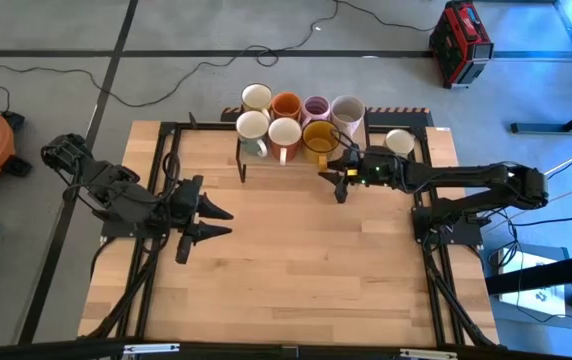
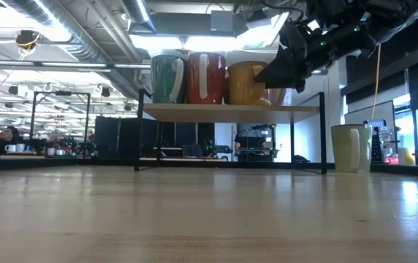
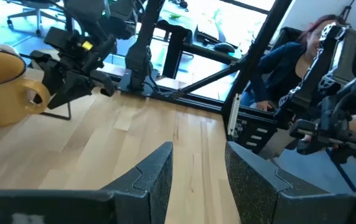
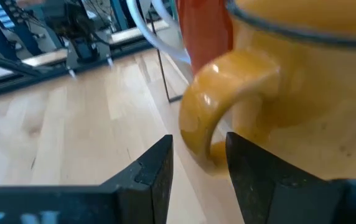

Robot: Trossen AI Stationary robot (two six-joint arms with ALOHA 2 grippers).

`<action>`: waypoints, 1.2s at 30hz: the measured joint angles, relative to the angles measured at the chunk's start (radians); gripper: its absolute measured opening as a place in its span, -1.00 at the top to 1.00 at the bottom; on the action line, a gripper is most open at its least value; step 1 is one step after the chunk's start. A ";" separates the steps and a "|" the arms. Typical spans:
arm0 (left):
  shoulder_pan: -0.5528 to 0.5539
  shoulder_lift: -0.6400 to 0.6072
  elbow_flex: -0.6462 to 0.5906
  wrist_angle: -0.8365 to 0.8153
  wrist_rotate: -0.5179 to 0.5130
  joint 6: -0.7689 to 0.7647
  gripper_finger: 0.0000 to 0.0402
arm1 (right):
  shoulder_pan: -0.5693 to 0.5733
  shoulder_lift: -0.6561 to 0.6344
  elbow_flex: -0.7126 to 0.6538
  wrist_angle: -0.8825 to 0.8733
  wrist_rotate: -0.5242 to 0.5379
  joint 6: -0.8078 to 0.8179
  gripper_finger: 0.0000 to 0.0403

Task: Place coffee mugs
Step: Put the light green mug on the shelf

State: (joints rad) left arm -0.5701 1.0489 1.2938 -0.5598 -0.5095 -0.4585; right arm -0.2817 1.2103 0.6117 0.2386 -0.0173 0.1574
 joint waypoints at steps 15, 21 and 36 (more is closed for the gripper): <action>0.056 0.000 0.000 -0.009 0.056 0.002 0.30 | 0.000 -0.077 0.213 -0.455 0.002 -0.020 0.32; 0.058 0.000 0.000 -0.008 0.059 0.024 0.30 | 0.000 -0.092 0.385 -0.833 0.000 -0.021 0.32; 0.040 0.000 0.000 -0.032 0.059 0.024 0.30 | -0.017 -0.238 0.519 -1.437 0.405 0.327 0.33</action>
State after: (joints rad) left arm -0.5299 1.0485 1.2938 -0.5923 -0.4503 -0.4347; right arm -0.2989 0.9722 1.1309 -1.1988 0.3880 0.4847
